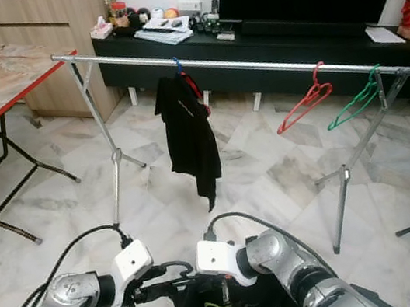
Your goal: Hang hanger
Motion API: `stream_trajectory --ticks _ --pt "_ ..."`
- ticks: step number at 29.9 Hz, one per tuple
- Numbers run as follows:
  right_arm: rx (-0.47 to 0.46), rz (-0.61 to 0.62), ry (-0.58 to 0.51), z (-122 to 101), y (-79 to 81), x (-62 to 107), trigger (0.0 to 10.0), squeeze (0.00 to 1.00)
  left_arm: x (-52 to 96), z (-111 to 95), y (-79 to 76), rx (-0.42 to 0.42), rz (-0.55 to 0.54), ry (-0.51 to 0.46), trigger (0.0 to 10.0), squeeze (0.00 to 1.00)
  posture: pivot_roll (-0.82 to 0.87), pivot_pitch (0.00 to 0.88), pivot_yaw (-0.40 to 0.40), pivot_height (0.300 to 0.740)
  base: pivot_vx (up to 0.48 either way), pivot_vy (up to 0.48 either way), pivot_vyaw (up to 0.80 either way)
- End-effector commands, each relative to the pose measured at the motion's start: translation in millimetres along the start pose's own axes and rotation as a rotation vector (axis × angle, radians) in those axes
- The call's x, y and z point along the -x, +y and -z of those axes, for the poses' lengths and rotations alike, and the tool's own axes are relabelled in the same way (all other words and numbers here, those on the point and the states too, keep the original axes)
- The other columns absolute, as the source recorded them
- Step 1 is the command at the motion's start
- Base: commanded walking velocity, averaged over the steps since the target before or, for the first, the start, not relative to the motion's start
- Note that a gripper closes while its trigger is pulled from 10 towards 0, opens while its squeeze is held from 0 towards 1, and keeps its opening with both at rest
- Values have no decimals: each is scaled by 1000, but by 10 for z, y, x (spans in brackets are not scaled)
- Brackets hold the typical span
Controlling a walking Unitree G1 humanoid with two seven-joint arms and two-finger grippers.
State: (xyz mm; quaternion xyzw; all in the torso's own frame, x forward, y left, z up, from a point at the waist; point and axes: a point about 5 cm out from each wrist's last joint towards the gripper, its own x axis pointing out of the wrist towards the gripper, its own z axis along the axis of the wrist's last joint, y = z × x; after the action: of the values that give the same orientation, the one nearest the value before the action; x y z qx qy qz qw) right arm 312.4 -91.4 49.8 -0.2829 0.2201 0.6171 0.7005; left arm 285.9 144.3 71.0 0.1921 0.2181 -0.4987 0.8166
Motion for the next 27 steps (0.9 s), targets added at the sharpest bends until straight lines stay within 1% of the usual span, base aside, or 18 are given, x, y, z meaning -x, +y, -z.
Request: stream_trajectory --ticks 1,17,18,19,20,21,22,23,27 --pt "4 12 -20 -40 -53 44 10000 0 -34 -31 -9 -25 17 9 10000 0 170 0 -125 740 0 0 0" --pt "1 26 -67 -130 -110 62 10000 0 -69 -49 -42 -26 54 20 9922 0 169 0 -129 740 0 0 0" --pt "1 26 -69 -133 -110 62 10000 0 -69 -50 -42 -27 55 20 9255 0 170 0 -129 740 0 0 0" --pt "1 25 -72 -138 -110 60 10000 0 -69 -50 -42 -26 56 20 4706 0 170 0 -129 740 0 0 0" --pt "1 25 -77 -147 -112 58 10000 0 -71 -50 -42 -23 57 20 1725 0 169 2 -129 740 0 0 0" --pt "1 25 -78 -149 -113 58 10000 0 -71 -50 -43 -22 58 20 1725 0 169 2 -129 740 0 0 0" --pt "2 26 -78 -150 -114 59 10000 0 -72 -50 -43 -20 59 20 392 0 169 2 -129 740 0 0 0" --pt "2 27 -79 -154 -117 60 10000 0 -73 -50 -44 -19 60 19 0 0 169 2 -129 740 0 0 0" --pt "3 25 -82 -163 -121 61 10000 0 -75 -53 -45 -16 62 16 0 0 170 10 -131 740 0 0 0"
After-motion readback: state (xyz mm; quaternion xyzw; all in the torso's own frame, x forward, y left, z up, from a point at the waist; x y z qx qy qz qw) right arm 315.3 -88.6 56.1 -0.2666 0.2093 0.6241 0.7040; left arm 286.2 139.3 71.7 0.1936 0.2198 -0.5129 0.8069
